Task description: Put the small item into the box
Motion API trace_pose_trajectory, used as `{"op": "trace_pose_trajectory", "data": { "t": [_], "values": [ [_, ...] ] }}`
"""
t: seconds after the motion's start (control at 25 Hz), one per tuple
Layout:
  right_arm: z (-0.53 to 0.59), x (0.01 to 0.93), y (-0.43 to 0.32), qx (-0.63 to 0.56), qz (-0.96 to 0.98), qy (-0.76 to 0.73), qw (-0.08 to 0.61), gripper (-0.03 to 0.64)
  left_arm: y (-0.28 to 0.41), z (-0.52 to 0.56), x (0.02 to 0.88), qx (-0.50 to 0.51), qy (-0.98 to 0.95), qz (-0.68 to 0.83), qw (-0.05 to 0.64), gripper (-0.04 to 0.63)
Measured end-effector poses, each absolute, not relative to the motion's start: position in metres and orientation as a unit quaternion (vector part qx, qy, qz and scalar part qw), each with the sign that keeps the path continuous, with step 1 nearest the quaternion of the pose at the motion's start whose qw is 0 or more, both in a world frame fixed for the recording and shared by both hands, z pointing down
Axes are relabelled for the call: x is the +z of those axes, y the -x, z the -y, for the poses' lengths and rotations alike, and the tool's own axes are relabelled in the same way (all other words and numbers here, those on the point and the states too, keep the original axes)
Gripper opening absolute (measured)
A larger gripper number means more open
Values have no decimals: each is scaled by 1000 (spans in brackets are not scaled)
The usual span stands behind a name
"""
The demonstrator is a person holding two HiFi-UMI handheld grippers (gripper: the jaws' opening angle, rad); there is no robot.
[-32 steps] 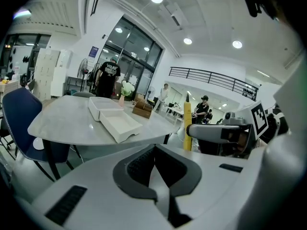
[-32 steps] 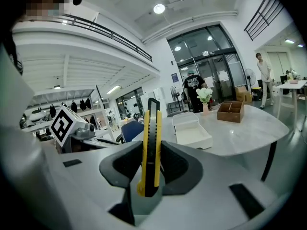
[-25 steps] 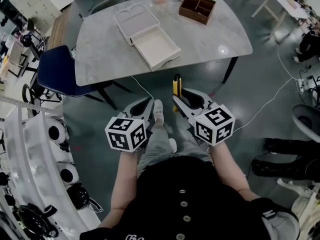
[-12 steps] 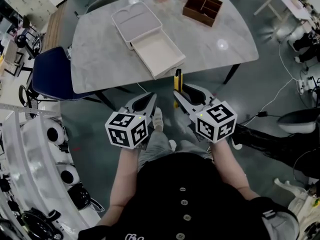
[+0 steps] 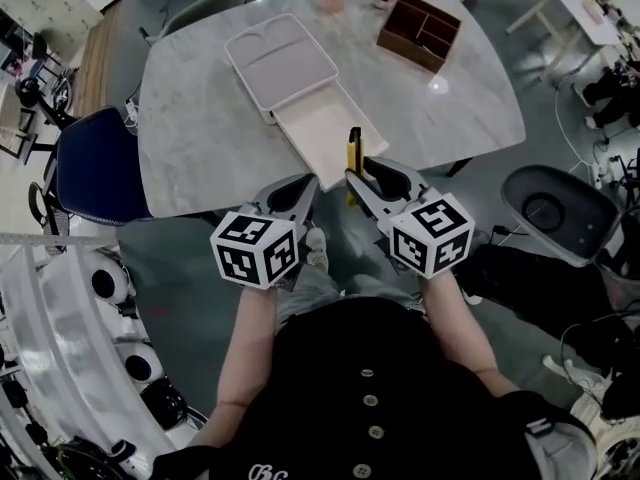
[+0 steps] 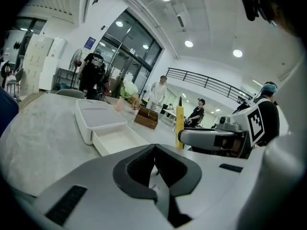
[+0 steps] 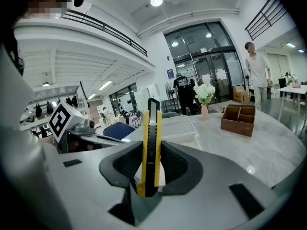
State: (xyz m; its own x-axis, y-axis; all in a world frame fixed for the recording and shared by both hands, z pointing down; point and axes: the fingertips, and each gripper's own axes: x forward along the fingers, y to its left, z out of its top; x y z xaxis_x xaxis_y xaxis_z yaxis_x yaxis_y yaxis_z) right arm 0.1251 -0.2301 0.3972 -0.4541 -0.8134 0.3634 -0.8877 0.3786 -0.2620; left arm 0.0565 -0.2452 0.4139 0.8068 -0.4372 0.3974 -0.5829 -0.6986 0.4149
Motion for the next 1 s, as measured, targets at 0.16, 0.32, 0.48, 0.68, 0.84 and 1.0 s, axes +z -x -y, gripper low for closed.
{"op": "trace_pose_trajectory", "data": {
  "t": [0.16, 0.32, 0.48, 0.68, 0.84, 1.0],
  "values": [
    [268, 392, -125, 205, 820, -527, 82, 123, -51, 282, 412, 136, -914, 277, 263, 18],
    [304, 385, -131, 187, 812, -548, 73, 122, -47, 318, 412, 136, -916, 273, 262, 18],
    [330, 382, -132, 180, 808, -556, 72, 122, -46, 349, 407, 129, -920, 267, 255, 18],
    [344, 383, -135, 180, 804, -562, 74, 123, -44, 364, 411, 133, -922, 261, 254, 18],
    [341, 393, -136, 198, 807, -552, 75, 123, -45, 361, 420, 128, -919, 251, 274, 18],
    [341, 398, -141, 208, 806, -550, 66, 123, -45, 355, 423, 127, -920, 248, 276, 18]
  ]
}}
